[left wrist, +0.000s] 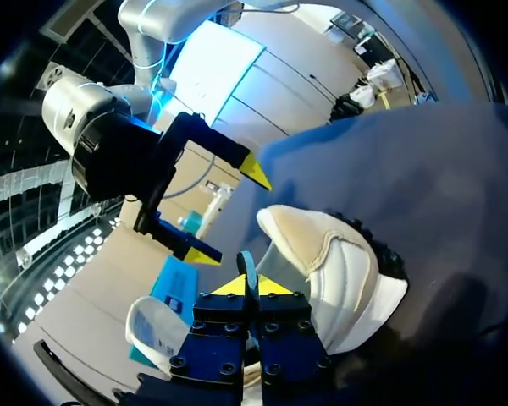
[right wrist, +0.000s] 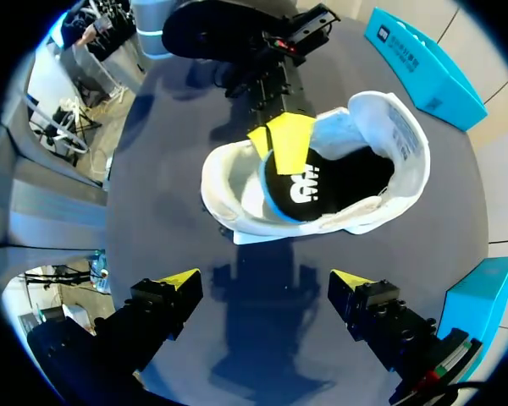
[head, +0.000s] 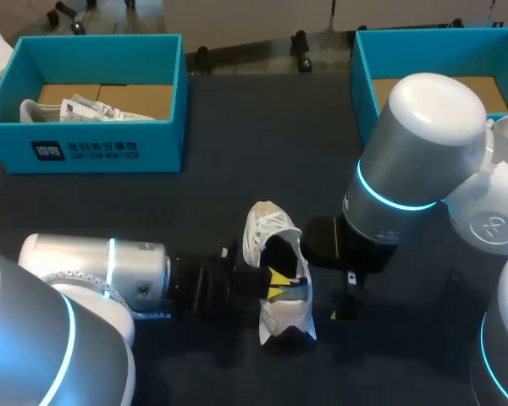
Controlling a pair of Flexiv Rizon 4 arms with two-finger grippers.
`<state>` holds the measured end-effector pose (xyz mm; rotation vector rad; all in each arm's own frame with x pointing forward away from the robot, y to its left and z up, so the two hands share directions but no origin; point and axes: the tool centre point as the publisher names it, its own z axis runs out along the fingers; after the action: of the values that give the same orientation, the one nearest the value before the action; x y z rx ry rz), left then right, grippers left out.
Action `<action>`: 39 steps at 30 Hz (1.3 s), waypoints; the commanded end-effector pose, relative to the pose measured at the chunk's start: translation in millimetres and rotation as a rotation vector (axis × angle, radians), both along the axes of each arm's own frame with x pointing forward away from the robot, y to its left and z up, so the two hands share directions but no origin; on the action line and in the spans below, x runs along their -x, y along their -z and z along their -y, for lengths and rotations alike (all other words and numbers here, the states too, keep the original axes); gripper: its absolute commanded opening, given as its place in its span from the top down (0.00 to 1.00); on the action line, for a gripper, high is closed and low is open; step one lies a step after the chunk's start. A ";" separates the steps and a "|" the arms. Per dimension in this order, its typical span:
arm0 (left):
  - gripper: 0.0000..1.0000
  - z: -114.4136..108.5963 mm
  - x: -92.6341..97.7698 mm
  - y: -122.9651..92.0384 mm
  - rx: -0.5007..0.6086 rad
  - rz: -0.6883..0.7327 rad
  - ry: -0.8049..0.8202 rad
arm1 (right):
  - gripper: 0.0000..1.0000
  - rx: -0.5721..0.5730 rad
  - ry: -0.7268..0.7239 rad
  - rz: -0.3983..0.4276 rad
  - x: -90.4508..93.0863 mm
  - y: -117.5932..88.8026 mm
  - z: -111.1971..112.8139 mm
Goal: Take the shoe out of the shoebox, open the shoe tongue, remove and reinsert the insole, then place the shoe into the shoebox
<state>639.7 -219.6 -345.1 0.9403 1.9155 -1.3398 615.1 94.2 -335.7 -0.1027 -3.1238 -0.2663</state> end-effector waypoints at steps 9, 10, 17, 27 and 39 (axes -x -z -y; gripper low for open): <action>0.53 -4.8 -0.5 -4.2 0.007 -0.045 -0.001 | 0.00 -0.001 0.001 0.002 0.9 1.7 -0.3; 0.52 -7.0 2.2 -7.5 0.012 -0.054 0.007 | 0.00 -0.001 0.001 0.002 0.9 1.7 -0.3; 0.54 -15.3 10.4 -26.4 0.014 -0.072 0.044 | 0.00 -0.001 0.001 0.002 0.9 1.7 -0.3; 0.56 -21.8 10.3 -34.5 -0.068 -0.073 0.079 | 0.00 -0.001 0.001 0.002 0.9 1.7 -0.3; 0.65 -47.0 8.3 -43.0 -0.273 -0.022 0.176 | 0.00 -0.001 0.001 0.002 0.9 1.7 -0.3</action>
<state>630.6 -183.3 -315.2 1.1597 2.0256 -1.2486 615.1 94.2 -335.7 -0.1027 -3.1238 -0.2663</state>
